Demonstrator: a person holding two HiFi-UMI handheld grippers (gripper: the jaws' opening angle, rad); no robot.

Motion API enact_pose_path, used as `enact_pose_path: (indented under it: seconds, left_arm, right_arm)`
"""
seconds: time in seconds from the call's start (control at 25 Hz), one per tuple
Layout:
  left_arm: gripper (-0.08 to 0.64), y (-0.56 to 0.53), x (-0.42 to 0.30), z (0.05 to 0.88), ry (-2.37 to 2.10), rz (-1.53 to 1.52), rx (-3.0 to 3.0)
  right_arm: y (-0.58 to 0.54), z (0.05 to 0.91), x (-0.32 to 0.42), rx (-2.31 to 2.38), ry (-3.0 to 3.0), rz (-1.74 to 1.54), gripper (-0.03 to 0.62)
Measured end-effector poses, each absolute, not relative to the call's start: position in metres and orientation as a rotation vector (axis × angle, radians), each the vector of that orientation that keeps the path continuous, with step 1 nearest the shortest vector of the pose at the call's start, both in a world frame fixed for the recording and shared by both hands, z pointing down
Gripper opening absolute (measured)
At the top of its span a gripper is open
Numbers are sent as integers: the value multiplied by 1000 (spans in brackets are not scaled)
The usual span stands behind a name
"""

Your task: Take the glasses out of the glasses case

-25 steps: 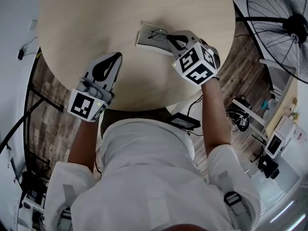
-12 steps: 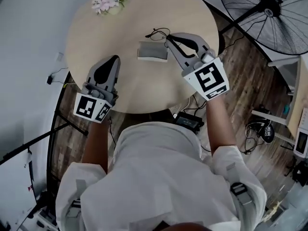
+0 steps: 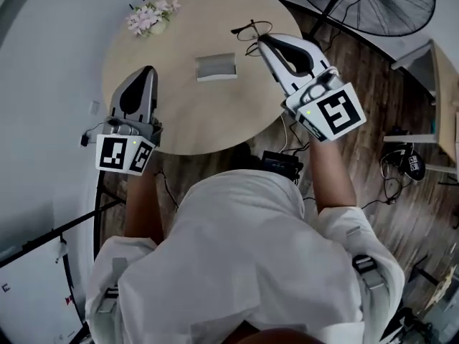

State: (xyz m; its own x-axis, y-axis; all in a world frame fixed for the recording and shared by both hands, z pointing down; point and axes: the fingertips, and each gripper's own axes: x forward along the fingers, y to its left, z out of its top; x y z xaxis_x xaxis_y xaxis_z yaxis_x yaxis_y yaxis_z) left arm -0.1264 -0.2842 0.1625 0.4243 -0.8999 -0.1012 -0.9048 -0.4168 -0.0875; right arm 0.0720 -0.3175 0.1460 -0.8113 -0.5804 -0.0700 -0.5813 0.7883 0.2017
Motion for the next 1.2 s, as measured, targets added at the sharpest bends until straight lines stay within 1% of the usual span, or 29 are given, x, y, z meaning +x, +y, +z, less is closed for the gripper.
enact_pose_path:
  seconds: [0.12, 0.36, 0.68, 0.92, 1.2]
  left_arm:
    - [14, -252, -129, 158, 1592, 65, -2562]
    - [14, -157, -141, 186, 1571, 69, -2638]
    - [14, -50, -151, 218, 1592, 65, -2728]
    - [14, 5, -142, 235, 1604, 86, -2771]
    - [14, 38, -115, 239, 1572, 74, -2809]
  right_arm:
    - [-278, 139, 90, -1019, 2871, 382, 31]
    - [-182, 172, 105, -1125, 2817, 220, 31]
    - [-68, 204, 120, -1260, 2758, 125, 31]
    - [-15, 221, 128, -1292, 2758, 82, 31]
    - [10, 233, 132, -1236, 2777, 27, 31]
